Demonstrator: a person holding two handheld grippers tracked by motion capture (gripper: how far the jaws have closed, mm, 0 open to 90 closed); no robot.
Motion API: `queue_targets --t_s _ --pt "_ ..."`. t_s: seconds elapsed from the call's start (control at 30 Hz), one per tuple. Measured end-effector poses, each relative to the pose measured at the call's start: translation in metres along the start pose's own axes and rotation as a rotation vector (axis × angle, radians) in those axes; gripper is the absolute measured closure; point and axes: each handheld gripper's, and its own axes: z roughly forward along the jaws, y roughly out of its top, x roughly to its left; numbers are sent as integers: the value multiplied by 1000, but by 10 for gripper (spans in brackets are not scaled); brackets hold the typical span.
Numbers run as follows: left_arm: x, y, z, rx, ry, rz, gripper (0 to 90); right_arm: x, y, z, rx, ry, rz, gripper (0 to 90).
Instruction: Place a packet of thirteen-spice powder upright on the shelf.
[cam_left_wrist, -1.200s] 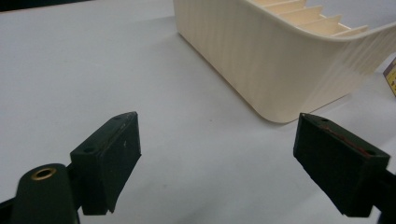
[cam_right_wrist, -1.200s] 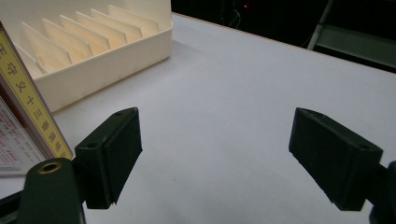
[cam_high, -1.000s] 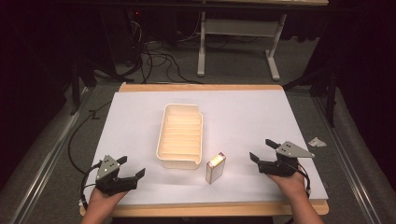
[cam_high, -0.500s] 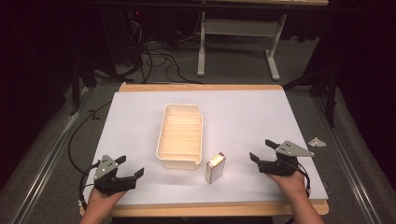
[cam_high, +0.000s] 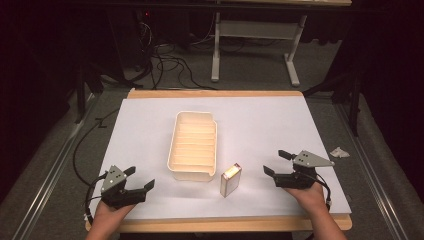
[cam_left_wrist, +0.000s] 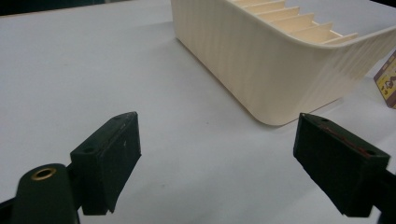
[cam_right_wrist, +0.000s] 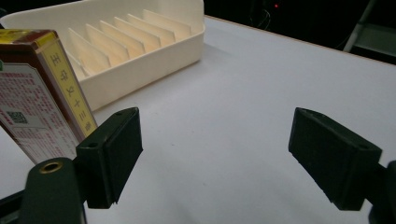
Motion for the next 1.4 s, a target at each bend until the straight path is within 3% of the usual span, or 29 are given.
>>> queue_targets --t_s 0.53,0.9,1.4 --pt "0 -1 0 9 0 5 157 23 7 13 -11 151 11 137" --pt "0 -1 0 11 0 3 158 44 11 22 -11 240 -25 118" --pt "0 0 -1 8 2 4 157 66 13 37 7 295 -42 72"
